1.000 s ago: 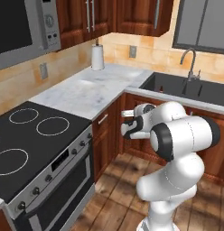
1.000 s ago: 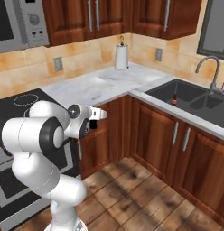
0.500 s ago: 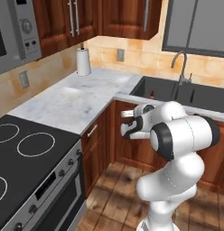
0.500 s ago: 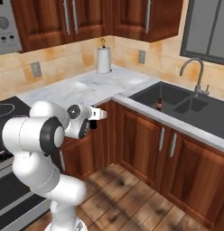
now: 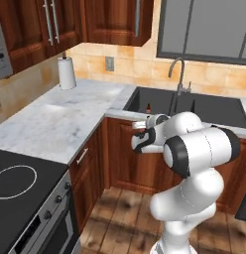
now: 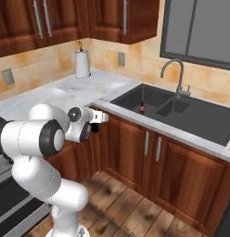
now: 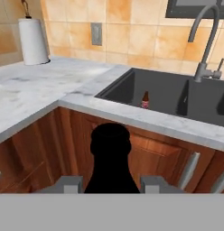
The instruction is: Place the large bottle from the dining counter next to the other large bottle outside the sink, and place the small bottle from the dining counter next to the other small bottle inside the sink.
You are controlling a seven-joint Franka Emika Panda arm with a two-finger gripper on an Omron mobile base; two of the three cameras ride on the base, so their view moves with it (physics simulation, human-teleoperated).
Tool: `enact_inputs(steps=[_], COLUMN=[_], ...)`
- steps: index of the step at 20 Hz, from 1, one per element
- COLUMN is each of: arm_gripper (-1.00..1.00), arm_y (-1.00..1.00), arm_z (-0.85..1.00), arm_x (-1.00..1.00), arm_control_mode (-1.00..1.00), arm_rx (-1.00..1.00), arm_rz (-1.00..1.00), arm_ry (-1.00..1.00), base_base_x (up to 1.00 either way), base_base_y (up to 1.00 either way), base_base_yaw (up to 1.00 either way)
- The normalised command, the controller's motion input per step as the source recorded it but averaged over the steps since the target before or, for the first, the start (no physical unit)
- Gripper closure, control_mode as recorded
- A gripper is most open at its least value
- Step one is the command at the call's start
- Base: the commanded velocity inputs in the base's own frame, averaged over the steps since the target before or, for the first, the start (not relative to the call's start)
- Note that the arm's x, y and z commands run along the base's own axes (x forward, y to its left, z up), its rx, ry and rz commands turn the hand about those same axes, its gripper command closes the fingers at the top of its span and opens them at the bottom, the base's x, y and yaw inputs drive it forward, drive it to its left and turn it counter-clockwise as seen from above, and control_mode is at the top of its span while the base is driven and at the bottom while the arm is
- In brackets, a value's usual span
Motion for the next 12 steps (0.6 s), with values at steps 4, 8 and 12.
enact_inputs(steps=[4,8,12], arm_gripper=[1.0,1.0,1.0], arm_y=[0.0,0.0,0.0], arm_z=[0.0,0.0,0.0], arm_x=[0.0,0.0,0.0], arm_control_mode=[1.0,1.0,1.0], arm_rx=[0.0,0.0,0.0], arm_rz=[0.0,0.0,0.0], arm_ry=[0.0,0.0,0.0], base_base_x=[0.59,0.52,0.53], base_base_y=[0.0,0.0,0.0], base_base_yaw=[-0.22,-0.21,-0.19])
